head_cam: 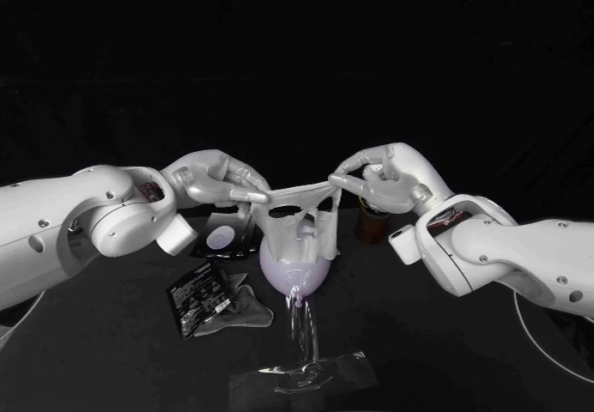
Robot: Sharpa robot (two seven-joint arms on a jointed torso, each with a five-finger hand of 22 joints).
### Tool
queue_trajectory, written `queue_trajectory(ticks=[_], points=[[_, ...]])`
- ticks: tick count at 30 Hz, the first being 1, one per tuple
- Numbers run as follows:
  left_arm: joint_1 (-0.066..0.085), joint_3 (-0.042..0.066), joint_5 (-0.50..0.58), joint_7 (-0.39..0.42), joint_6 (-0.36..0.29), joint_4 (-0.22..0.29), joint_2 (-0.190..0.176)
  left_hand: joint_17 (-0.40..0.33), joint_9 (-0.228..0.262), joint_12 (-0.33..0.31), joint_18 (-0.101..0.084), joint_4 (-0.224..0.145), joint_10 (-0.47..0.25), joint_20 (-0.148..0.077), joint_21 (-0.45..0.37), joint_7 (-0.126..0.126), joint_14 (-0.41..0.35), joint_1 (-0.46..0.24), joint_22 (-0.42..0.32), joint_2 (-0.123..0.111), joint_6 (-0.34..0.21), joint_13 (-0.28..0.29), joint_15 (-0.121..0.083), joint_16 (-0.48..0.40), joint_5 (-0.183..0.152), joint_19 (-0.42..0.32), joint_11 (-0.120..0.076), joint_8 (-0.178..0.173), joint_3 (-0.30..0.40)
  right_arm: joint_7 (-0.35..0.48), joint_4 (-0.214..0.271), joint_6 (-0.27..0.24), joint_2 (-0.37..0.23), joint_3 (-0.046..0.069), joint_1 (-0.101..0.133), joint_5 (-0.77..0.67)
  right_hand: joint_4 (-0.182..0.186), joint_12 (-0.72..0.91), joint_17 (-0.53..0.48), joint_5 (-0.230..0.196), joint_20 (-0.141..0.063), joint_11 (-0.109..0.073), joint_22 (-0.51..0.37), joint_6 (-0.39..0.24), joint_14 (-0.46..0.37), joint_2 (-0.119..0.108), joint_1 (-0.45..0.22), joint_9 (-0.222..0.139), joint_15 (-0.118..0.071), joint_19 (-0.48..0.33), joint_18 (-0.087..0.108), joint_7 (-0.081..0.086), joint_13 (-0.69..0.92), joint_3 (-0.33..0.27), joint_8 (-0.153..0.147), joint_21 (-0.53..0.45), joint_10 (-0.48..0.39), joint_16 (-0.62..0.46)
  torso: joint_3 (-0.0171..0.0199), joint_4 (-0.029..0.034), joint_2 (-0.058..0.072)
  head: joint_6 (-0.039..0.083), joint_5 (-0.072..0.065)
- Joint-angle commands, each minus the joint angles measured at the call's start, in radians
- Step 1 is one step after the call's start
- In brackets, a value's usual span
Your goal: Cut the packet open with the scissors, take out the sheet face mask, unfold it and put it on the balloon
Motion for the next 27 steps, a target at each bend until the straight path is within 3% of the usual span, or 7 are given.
queue_trajectory(ticks=[1,8,14,27], points=[[0.003,0.001,0.013,0.004,-0.04,0.035,-0.02,0.002,0.001,-0.003,0.016,0.0,0.007,-0.001,0.006,-0.001,0.006,0.003,0.001,0.135,0.004,-0.001,-0.001,-0.003,-0.003,0.008,-0.003,-0.005,-0.008,0.018,0.027,-0.017,-0.018,-0.001,0.001,-0.021,-0.002,0.005,0.263,0.004,0.0,-0.005,0.129,0.001,0.104,-0.004,0.007,0.137,-0.005,0.003,0.018,-0.01,0.263,0.005,0.04,0.006,0.104,0.005,0.0006,0.0003,-0.006,0.007,-0.002],[0.004,0.001,0.017,0.007,-0.058,0.098,-0.058,0.014,0.001,-0.005,0.016,-0.001,0.011,-0.003,0.008,0.0,0.017,0.006,0.002,0.134,0.008,-0.003,-0.002,-0.003,-0.003,0.012,-0.004,-0.007,-0.01,0.02,0.077,-0.021,-0.054,-0.004,0.001,-0.027,-0.003,0.005,0.263,0.004,0.0,-0.005,0.129,0.001,0.104,-0.005,0.007,0.137,-0.006,0.003,0.018,-0.01,0.263,0.005,0.041,0.006,0.104,0.005,0.0022,-0.0002,-0.007,0.028,0.001],[0.007,0.001,0.018,0.009,-0.075,0.145,-0.089,0.022,0.001,-0.007,0.016,-0.001,0.014,-0.005,0.01,0.001,0.025,0.008,0.003,0.134,0.01,-0.004,-0.003,-0.004,-0.003,0.015,-0.006,-0.008,-0.012,0.019,0.112,-0.019,-0.079,-0.008,0.002,-0.031,-0.003,0.005,0.263,0.004,0.0,-0.006,0.129,0.001,0.104,-0.005,0.008,0.137,-0.006,0.004,0.018,-0.011,0.263,0.005,0.041,0.007,0.104,0.005,0.0021,0.0006,-0.011,0.038,0.005],[0.009,-0.001,0.022,0.003,-0.083,0.219,-0.149,0.028,0.0,-0.008,0.016,-0.001,0.019,-0.008,0.013,0.001,0.033,0.011,0.003,0.133,0.014,-0.006,-0.005,-0.004,-0.003,0.019,-0.007,-0.01,-0.015,0.013,0.162,-0.01,-0.107,-0.032,-0.004,-0.031,-0.003,0.005,0.263,0.004,0.0,-0.006,0.128,0.001,0.104,-0.006,0.008,0.137,-0.006,0.002,0.019,-0.011,0.263,0.006,0.041,0.003,0.104,0.005,0.0029,-0.0015,-0.011,0.037,0.014]])
